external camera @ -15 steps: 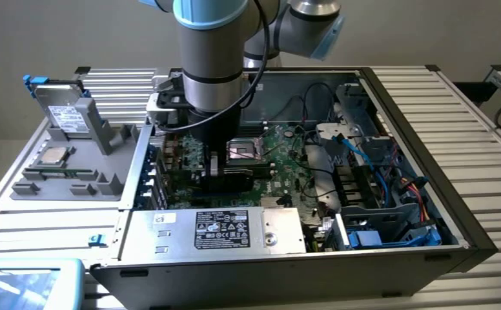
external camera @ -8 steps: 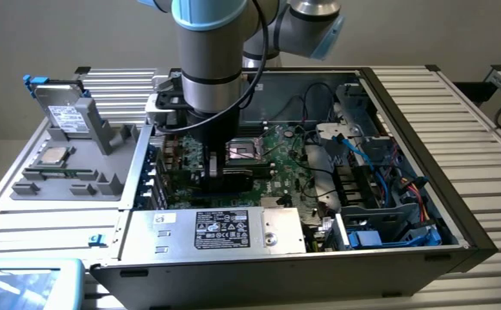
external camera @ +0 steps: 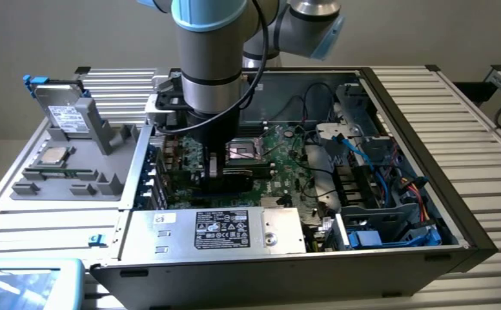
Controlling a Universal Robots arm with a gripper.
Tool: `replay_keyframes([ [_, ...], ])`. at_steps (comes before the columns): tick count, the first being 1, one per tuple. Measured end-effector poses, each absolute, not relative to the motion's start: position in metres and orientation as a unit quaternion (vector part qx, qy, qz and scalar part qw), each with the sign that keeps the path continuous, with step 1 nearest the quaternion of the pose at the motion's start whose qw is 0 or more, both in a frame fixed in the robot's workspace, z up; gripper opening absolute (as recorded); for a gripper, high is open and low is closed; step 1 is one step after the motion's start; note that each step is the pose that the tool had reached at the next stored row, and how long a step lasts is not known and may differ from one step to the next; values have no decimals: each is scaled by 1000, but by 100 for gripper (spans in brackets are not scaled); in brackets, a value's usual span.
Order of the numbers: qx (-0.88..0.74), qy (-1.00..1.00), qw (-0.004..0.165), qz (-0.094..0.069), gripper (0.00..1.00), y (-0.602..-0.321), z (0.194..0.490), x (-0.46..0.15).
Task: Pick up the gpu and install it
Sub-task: 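Insert the gpu into the slot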
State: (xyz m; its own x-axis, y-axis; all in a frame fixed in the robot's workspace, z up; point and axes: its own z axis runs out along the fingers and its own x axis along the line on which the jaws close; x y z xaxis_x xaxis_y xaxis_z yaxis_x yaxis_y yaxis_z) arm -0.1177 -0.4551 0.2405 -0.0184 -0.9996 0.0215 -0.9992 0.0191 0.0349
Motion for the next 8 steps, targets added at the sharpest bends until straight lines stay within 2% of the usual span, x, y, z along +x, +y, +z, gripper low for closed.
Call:
replay_keyframes([
  [8, 700, -714, 19, -6, 28, -456, 240, -118],
])
